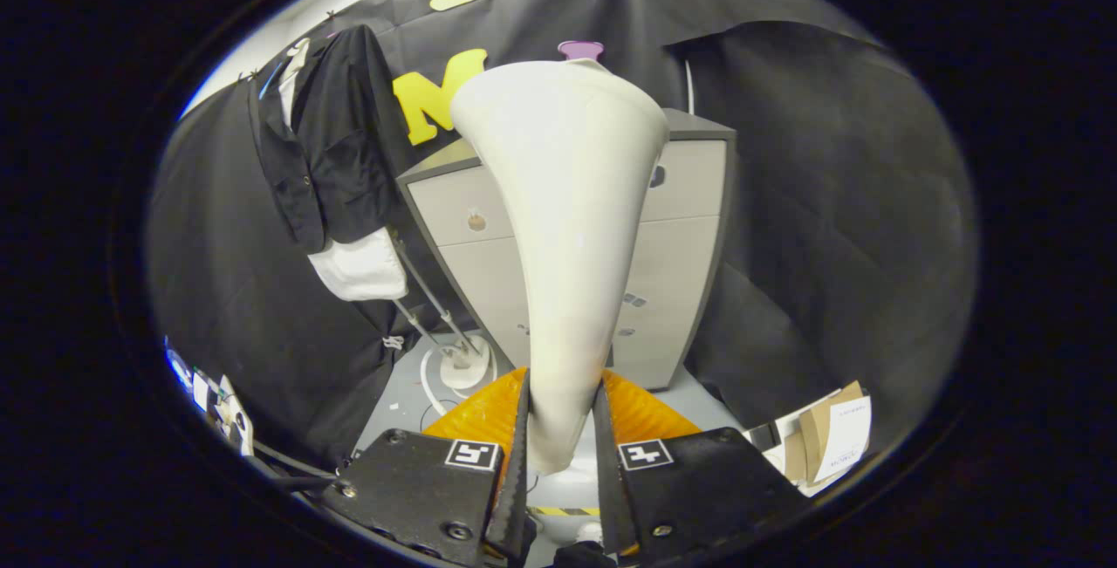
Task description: Iron the clothes twice with a garment steamer, once on the left side and once on the right side.
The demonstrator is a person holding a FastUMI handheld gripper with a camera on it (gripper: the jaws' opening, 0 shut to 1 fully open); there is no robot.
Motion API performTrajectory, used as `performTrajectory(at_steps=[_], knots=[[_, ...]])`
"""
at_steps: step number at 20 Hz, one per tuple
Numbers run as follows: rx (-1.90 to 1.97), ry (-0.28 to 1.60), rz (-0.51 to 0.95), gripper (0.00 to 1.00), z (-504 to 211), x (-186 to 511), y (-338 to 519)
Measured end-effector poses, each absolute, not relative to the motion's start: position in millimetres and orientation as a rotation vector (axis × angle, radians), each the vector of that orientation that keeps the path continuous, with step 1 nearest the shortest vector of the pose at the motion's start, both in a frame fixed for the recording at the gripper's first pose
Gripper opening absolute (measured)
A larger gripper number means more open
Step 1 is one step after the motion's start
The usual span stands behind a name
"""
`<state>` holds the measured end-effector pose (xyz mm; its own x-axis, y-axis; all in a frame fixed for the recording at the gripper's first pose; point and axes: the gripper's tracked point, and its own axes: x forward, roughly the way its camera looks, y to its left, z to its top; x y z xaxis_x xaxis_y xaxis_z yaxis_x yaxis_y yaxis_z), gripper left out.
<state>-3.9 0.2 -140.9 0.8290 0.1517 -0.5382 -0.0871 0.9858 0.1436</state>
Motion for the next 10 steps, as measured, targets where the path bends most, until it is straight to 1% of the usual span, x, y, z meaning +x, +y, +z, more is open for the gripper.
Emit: performTrajectory(at_steps=[6, 10], knots=[[0.172, 0.559, 0.095, 0.37, -170.7, -56.1, -28.8], [0.199, 0.560, 0.077, 0.37, -187.2, -91.5, -28.1]])
